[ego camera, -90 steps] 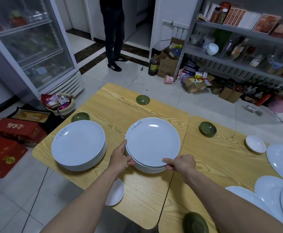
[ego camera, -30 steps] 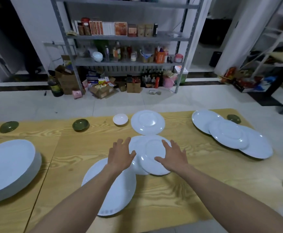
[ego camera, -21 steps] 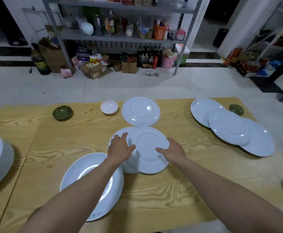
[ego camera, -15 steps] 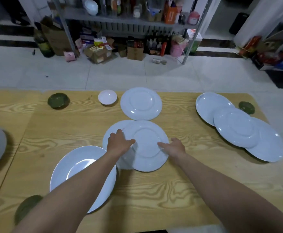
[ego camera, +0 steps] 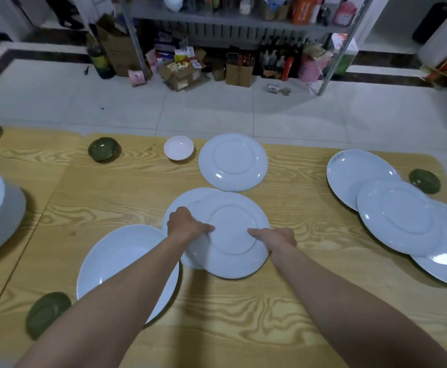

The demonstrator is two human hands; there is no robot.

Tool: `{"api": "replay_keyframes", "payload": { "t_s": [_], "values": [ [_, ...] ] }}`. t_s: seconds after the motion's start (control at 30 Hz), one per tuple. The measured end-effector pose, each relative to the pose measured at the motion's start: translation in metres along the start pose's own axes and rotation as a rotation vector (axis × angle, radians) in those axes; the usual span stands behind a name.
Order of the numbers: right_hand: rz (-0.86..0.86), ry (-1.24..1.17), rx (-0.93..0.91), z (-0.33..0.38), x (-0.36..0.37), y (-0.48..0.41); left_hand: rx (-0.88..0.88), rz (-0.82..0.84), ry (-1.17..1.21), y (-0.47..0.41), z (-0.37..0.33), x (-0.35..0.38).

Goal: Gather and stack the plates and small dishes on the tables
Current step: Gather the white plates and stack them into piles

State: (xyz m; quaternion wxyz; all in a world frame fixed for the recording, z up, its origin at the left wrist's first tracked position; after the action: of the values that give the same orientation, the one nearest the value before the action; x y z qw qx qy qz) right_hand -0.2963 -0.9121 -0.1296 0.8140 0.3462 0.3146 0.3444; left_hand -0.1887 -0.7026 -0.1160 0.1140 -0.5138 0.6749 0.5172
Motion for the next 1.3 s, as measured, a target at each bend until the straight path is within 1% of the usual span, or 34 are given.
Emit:
{"api": "replay_keyframes", "payload": {
  "t_s": [0.2, 0.27, 0.5, 0.57, 0.67, 0.77, 0.9, 1.0, 1.1, 1.2, 1.3],
  "values": [
    [0.115, -0.165, 0.067, 0.002, -0.004, 0.007, 0.014, -0.024, -0.044, 0.015, -0.003, -0.015],
    [0.116, -0.218, 0.069, 0.002, -0.007, 0.011, 0.039, -0.032, -0.045, 0.022, -0.004, -0.018],
    [0.015, -0.27, -0.129, 0.023, -0.021, 0.034, 0.109, -0.076, 0.093, 0.057, -0.017, -0.037],
    [-0.004, -0.306, -0.203, 0.034, -0.025, 0.047, 0.149, -0.13, 0.137, 0.07, -0.025, -0.046],
    [-0.026, -0.389, -0.324, 0.051, -0.029, 0.071, 0.2, -0.211, 0.252, 0.093, -0.038, -0.06],
    [-0.004, -0.491, -0.399, 0.06, -0.029, 0.086, 0.208, -0.273, 0.465, 0.113, -0.048, -0.072],
    [0.02, -0.658, -0.411, 0.063, -0.035, 0.111, 0.223, -0.331, 0.69, 0.134, -0.051, -0.08],
    [0.018, -0.745, -0.39, 0.058, -0.036, 0.127, 0.227, -0.306, 0.83, 0.147, -0.048, -0.079],
    [0.052, -0.818, -0.405, 0.05, -0.031, 0.14, 0.222, -0.247, 0.952, 0.156, -0.039, -0.081],
    [0.073, -0.869, -0.411, 0.041, -0.027, 0.155, 0.198, -0.126, 1.091, 0.16, -0.024, -0.086],
    [0.051, -0.9, -0.403, 0.027, -0.02, 0.171, 0.168, -0.019, 1.123, 0.162, -0.002, -0.09]
  ]
}}
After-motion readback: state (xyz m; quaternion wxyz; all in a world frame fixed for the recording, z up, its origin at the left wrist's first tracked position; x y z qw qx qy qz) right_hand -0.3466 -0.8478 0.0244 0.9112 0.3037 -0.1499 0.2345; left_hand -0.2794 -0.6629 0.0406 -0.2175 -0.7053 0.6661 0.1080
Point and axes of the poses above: each hand's wrist, its own y-axis away from the middle knuckle, its own x-axis out of the palm, z = x × y, the point moved 3 cm from there along -y, towards the middle knuckle, and after that the axes turned 5 degrees about -y, right-handed, at the moved point
